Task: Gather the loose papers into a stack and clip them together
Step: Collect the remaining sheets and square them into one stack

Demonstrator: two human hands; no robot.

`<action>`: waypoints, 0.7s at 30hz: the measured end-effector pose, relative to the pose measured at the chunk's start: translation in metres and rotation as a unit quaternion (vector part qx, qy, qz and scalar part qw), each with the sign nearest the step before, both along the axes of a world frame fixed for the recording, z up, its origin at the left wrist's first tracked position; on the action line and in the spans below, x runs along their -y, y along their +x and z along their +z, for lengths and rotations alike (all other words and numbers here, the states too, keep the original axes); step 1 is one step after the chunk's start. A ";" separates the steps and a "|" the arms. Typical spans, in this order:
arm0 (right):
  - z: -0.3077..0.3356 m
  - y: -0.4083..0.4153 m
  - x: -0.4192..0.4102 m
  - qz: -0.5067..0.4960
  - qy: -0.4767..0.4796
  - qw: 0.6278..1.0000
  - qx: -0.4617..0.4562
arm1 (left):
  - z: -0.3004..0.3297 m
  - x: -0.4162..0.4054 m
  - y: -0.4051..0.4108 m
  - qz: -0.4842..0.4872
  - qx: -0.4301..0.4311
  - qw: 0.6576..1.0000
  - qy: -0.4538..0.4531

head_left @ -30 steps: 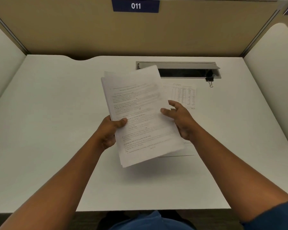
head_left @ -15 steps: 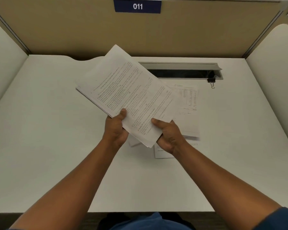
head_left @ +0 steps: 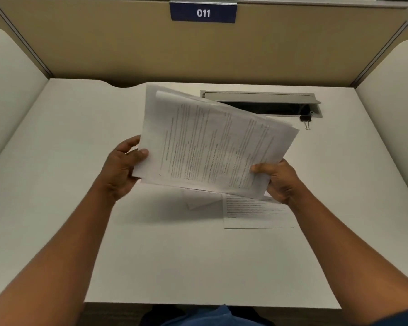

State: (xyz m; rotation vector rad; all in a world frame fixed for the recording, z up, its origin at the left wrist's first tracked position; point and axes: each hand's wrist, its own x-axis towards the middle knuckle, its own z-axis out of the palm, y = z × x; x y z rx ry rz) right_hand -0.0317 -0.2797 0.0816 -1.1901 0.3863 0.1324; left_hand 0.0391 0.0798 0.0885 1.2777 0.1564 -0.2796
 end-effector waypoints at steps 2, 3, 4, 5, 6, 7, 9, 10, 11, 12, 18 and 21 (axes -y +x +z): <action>0.000 0.000 0.001 0.024 -0.042 0.999 0.015 | -0.001 -0.006 0.003 -0.061 0.027 0.994 0.088; 0.000 0.001 0.000 0.030 -0.063 0.997 0.021 | -0.002 -0.005 0.003 -0.077 0.040 0.990 0.116; 0.000 0.001 -0.002 0.032 -0.079 0.996 0.027 | -0.003 -0.003 0.003 -0.076 0.052 0.987 0.129; 0.000 0.002 -0.004 0.030 -0.089 0.995 0.035 | -0.004 0.000 0.002 -0.059 0.062 0.987 0.135; 0.002 0.003 -0.006 0.024 -0.095 0.994 0.045 | -0.004 0.003 0.001 -0.036 0.071 0.988 0.134; 0.003 0.003 -0.008 0.017 -0.100 0.993 0.056 | -0.005 0.006 -0.001 -0.013 0.078 0.988 0.130; 0.005 0.003 -0.010 0.015 -0.102 0.992 0.074 | -0.008 0.011 -0.006 0.020 0.085 0.989 0.119; 0.004 0.002 -0.009 0.020 -0.101 0.992 0.075 | -0.012 0.012 -0.010 0.031 0.084 0.989 0.120; 0.000 -0.001 -0.009 0.028 -0.100 0.992 0.070 | -0.016 0.014 -0.015 0.039 0.078 0.988 0.126; -0.005 -0.005 -0.009 0.034 -0.101 0.993 0.059 | -0.021 0.017 -0.020 0.043 0.069 0.988 0.133; -0.037 -0.027 -0.014 0.047 -0.148 0.988 -0.001 | -0.045 0.037 -0.044 0.096 0.009 0.983 0.155; -0.032 -0.025 -0.016 0.053 -0.172 0.984 -0.001 | -0.038 0.045 -0.042 0.136 0.036 0.980 0.141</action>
